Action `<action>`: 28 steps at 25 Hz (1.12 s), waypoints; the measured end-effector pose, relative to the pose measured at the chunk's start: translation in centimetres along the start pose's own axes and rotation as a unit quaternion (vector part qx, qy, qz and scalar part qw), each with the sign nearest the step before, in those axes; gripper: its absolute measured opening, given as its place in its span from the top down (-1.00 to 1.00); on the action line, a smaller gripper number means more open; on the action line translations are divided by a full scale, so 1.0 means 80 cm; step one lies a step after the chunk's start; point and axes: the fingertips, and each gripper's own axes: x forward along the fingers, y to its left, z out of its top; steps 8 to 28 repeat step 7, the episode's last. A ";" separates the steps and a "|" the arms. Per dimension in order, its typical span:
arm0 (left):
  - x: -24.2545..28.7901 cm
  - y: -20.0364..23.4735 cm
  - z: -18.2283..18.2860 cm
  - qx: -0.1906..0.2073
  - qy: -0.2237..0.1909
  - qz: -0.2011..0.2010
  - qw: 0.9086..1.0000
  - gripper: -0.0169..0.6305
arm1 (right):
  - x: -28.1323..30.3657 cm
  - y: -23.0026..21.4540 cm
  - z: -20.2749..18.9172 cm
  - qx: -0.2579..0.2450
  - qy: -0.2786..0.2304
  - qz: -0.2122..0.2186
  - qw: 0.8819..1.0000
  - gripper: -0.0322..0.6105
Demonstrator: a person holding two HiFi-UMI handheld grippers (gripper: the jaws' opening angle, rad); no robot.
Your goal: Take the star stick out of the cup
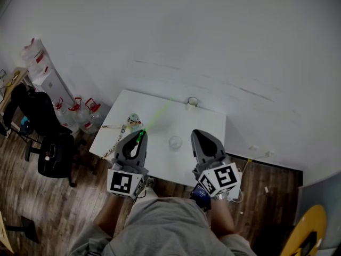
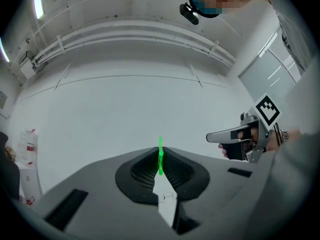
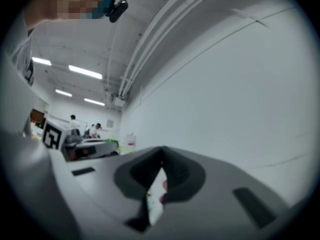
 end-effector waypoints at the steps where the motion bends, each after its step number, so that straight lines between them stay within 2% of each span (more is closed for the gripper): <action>1: 0.000 0.000 0.001 -0.001 -0.001 0.000 1.000 0.81 | 0.000 0.001 0.001 -0.001 0.000 0.000 1.000 0.79; 28: 0.003 0.001 0.001 -0.005 -0.004 0.003 1.000 0.81 | 0.003 -0.003 0.000 0.000 0.000 0.000 1.000 0.79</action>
